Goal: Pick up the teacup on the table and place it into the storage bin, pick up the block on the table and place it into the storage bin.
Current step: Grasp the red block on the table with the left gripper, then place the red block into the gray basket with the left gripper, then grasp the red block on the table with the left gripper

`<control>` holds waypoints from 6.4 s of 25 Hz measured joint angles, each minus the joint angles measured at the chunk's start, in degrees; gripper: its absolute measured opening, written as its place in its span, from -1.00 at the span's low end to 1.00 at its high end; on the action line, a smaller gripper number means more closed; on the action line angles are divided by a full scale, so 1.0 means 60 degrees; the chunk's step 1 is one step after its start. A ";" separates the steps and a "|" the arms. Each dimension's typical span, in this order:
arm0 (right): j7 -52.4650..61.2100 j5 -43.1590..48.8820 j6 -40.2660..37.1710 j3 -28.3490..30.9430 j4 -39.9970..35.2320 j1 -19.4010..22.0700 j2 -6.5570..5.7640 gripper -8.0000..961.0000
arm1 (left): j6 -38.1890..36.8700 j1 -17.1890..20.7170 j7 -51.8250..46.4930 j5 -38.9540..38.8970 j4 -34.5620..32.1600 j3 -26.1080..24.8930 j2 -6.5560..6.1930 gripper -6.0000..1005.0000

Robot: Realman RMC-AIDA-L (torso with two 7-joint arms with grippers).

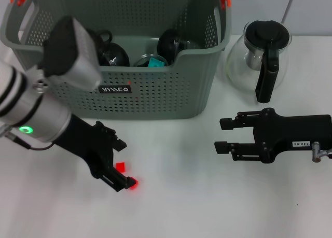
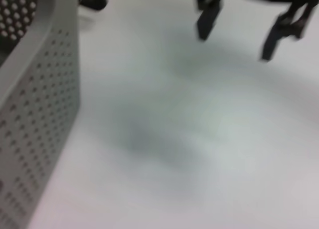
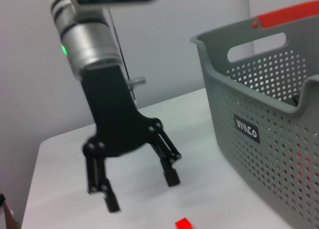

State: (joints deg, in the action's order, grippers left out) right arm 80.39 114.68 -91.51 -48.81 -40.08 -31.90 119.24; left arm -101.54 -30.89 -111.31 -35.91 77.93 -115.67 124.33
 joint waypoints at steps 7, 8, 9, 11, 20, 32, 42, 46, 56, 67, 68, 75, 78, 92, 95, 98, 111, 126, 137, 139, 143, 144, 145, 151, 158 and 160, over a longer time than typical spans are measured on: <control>-0.0005 -0.0001 0.0004 0.0163 0.0084 0.0017 0.0017 0.34 | 0.0760 -0.0045 -0.0433 0.0386 0.0003 0.1241 0.0006 0.81; -0.0006 -0.0002 0.0003 0.0189 0.0096 0.0013 0.0017 0.34 | 0.0826 -0.0058 -0.0540 0.0464 0.0010 0.1345 0.0006 0.78; -0.0007 -0.0002 0.0002 0.0209 0.0102 0.0009 0.0018 0.34 | 0.0977 -0.0054 -0.0634 0.0585 0.0028 0.1497 0.0006 0.74; -0.0007 -0.0002 -0.0002 0.0220 0.0105 0.0007 0.0019 0.34 | 0.1193 -0.0018 -0.0703 0.0695 0.0049 0.1668 0.0007 0.67; 0.0029 0.0002 -0.0047 0.0308 0.0109 0.0061 0.0020 0.34 | 0.2408 0.0544 -0.1127 0.1181 0.0520 0.3143 0.0022 0.39; 0.0008 0.0003 -0.0057 0.0438 0.0117 0.0115 0.0019 0.34 | 0.3039 0.1004 -0.1480 0.1604 0.0784 0.3760 0.0050 0.31; -0.0008 0.0028 -0.0040 0.0436 0.0132 0.0131 0.0019 0.34 | 0.3677 0.1000 -0.1654 0.2064 0.0449 0.4115 0.0038 0.31; -0.0009 0.0039 -0.0051 0.0430 0.0133 0.0140 0.0019 0.34 | 0.3750 0.0985 -0.1803 0.2204 0.0299 0.4312 0.0025 0.31; -0.0010 0.0062 -0.0057 0.0438 0.0228 0.0160 -0.0003 0.34 | 0.3816 0.0987 -0.1893 0.2294 0.0199 0.4500 0.0025 0.31; -0.0010 0.0061 -0.0059 0.0445 0.0267 0.0193 -0.0025 0.34 | 0.3879 0.0938 -0.1922 0.2369 0.0115 0.4721 0.0024 0.06; -0.0010 0.0061 -0.0063 0.0445 0.0271 0.0197 -0.0024 0.34 | 0.3879 0.0935 -0.1928 0.2368 0.0115 0.4721 0.0023 0.05; -0.0010 0.0061 -0.0070 0.0445 0.0279 0.0216 -0.0041 0.34 | 0.3828 0.0927 -0.1941 0.2368 0.0115 0.4718 0.0020 -0.03; -0.0010 0.0061 -0.0070 0.0445 0.0279 0.0219 -0.0041 0.34 | 0.3815 0.0922 -0.1941 0.2368 0.0115 0.4719 0.0021 -0.07; 0.0005 0.0061 -0.0071 0.0445 0.0278 0.0219 -0.0039 0.34 | 0.3770 0.0793 -0.2061 0.2379 -0.0141 0.4748 0.0004 -0.18; 0.0016 0.0061 -0.0071 0.0445 0.0278 0.0228 -0.0039 0.34 | 0.3732 0.0780 -0.2105 0.2381 -0.0146 0.4736 0.0006 -0.20; 0.0018 0.0048 -0.0067 0.0445 0.0278 0.0243 -0.0040 0.34 | 0.3598 0.0686 -0.2166 0.2383 -0.0206 0.4660 0.0006 -0.28; -0.0004 0.0034 -0.0061 0.0444 0.0378 0.0279 -0.0078 0.34 | 0.3119 0.0490 -0.2391 0.2257 0.0004 0.4292 0.0009 -0.60; -0.0010 0.0020 -0.0032 0.0444 0.0382 0.0287 -0.0077 0.34 | -0.0345 -0.0896 -0.1091 -0.3220 0.2137 -0.2745 -0.0404 -0.61; -0.0010 0.0015 -0.0006 0.0444 0.0381 0.0214 -0.0039 0.34 | 0.5450 -0.2055 -0.3162 0.0286 -0.0690 -0.0991 -0.0372 -0.61; -0.0010 0.0017 -0.0002 0.0445 0.0381 0.0212 -0.0032 0.34 | 0.5918 -0.2624 -0.3415 0.1149 -0.1981 -0.0968 -0.0412 -0.61; -0.0010 0.0016 -0.0042 0.0444 0.0380 0.0208 -0.0025 0.34 | 0.6016 -0.3038 -0.3466 0.1607 -0.2917 -0.0933 -0.0437 -0.58; -0.0010 0.0015 -0.0063 0.0445 0.0380 0.0207 -0.0026 0.34 | 0.6027 -0.3133 -0.3534 0.1767 -0.3074 -0.0927 -0.0439 -0.55; -0.0010 0.0014 -0.0072 0.0445 0.0381 0.0207 -0.0025 0.34 | 0.6010 -0.3222 -0.3654 0.1921 -0.3197 -0.0923 -0.0439 -0.52; -0.0009 0.0004 -0.0089 0.0450 0.0380 0.0203 -0.0024 0.34 | 0.5372 -0.2950 -0.3844 0.1973 -0.1859 -0.1001 -0.0195 -0.33; -0.0009 -0.0056 -0.0105 0.0470 0.0368 0.0187 -0.0032 0.34 | 0.2377 -0.0710 -0.1707 -0.1414 0.1990 -0.1310 -0.0037 0.09; -0.0009 -0.0069 -0.0105 0.0474 0.0366 0.0174 -0.0032 0.34 | 0.1630 -0.0054 -0.0504 -0.2450 0.2264 -0.1562 0.0003 0.21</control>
State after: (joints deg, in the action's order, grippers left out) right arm 80.33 114.27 -92.14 -45.97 -37.88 -30.86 119.05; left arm -91.76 -31.21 -114.34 -50.61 91.51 -125.04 124.34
